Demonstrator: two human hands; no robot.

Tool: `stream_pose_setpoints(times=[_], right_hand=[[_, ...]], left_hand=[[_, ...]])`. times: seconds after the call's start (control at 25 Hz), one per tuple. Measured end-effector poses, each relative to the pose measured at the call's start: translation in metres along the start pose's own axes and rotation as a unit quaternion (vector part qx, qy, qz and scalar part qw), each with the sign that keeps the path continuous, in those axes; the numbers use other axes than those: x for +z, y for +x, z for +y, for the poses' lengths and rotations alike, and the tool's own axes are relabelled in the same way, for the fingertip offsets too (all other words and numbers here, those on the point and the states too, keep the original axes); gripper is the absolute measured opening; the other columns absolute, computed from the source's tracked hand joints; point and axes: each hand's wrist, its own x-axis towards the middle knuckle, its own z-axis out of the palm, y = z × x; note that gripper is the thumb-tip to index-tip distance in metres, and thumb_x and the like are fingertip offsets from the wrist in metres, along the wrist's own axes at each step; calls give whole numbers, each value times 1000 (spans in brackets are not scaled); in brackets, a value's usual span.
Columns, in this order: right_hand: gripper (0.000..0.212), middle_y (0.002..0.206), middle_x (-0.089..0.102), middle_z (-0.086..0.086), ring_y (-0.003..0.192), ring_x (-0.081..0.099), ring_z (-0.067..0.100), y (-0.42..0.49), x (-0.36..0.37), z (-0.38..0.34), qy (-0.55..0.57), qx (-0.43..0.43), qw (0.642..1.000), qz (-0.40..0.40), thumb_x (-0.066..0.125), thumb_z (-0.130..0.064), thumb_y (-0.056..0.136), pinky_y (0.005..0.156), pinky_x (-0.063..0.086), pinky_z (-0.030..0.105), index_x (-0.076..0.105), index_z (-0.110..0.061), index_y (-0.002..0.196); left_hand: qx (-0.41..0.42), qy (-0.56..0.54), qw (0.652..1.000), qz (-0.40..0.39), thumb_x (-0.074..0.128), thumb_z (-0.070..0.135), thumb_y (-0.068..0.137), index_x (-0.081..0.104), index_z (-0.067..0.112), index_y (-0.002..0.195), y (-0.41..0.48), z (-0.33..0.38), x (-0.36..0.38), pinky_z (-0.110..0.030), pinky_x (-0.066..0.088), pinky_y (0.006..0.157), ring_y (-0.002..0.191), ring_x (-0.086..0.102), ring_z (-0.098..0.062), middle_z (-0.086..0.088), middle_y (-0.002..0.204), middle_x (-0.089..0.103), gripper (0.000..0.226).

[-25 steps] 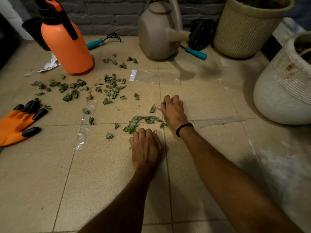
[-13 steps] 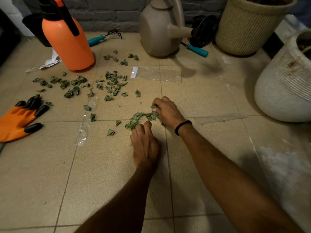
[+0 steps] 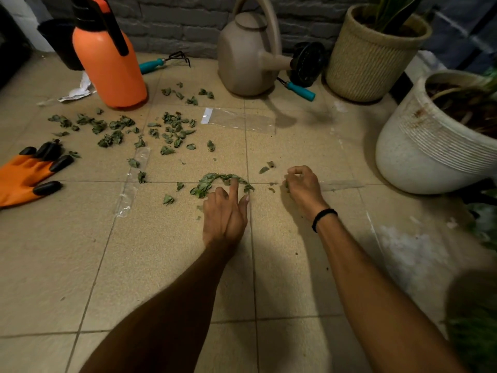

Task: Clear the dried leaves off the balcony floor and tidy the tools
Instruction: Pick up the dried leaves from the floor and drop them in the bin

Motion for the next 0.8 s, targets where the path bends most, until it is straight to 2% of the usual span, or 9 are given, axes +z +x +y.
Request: stream_pose_setpoints(times=[0.08,0.12,0.2,0.28,0.44,0.52,0.64,0.72,0.8], right_hand=[[17,99,60,-4,90,57,12,-6,2,5,-101,-67,993,3,48,-18,102,74,41,15,59,-12,114],[18,96,59,-4,91,58,15,-9,5,4,-135,-89,987,11,48,-22,103,68,38,14,60,-11,109],[25,93,61,1,89,59,19,-4,13,2,-178,-103,978,33,53,-34,101,64,35,19,58,-10,104],[34,100,59,5,90,54,19,0,21,1,-213,-111,970,29,60,-40,96,71,35,22,56,-10,109],[15,104,54,13,92,54,25,-4,42,17,-327,-169,929,50,55,-21,100,73,43,31,53,-8,107],[9,104,53,13,87,51,20,-2,43,16,-302,-165,936,75,51,-8,99,71,41,29,51,-7,108],[17,106,51,10,90,52,20,25,41,-1,-230,-138,959,87,49,-1,93,73,43,30,48,-9,109],[24,114,46,8,100,51,21,34,47,-11,-215,-138,967,22,55,-11,94,83,47,32,47,-11,117],[30,118,44,8,102,49,21,41,60,-12,-279,-157,947,-22,61,-25,95,85,46,32,50,-10,118]], left_hand=[[47,17,998,-24,27,50,106,21,22,155,3,3,2,-37,43,81,91,48,-21,-11,111,55,56],[65,24,997,-33,28,49,105,24,22,154,6,4,4,-37,43,82,92,49,-21,-11,112,57,56],[76,17,996,-44,29,49,105,39,20,146,15,4,8,-38,44,85,95,52,-22,-10,114,59,51],[71,24,996,-38,27,47,105,49,20,132,15,4,9,-38,43,84,93,50,-20,-6,110,59,43],[62,-15,997,-42,27,38,106,52,19,112,18,0,11,-36,41,82,85,44,-17,-3,101,56,32],[33,-48,998,-37,29,35,106,50,19,108,16,1,11,-36,43,81,84,44,-17,-3,98,53,27],[-4,-93,996,-14,31,34,106,47,20,102,16,4,8,-34,43,77,81,43,-15,0,94,48,22],[-1,-93,996,9,33,32,106,47,20,101,14,6,5,-34,42,76,79,42,-15,0,92,49,19],[6,-88,996,28,35,31,106,49,19,104,14,6,4,-36,43,77,80,43,-16,-1,93,51,18]])
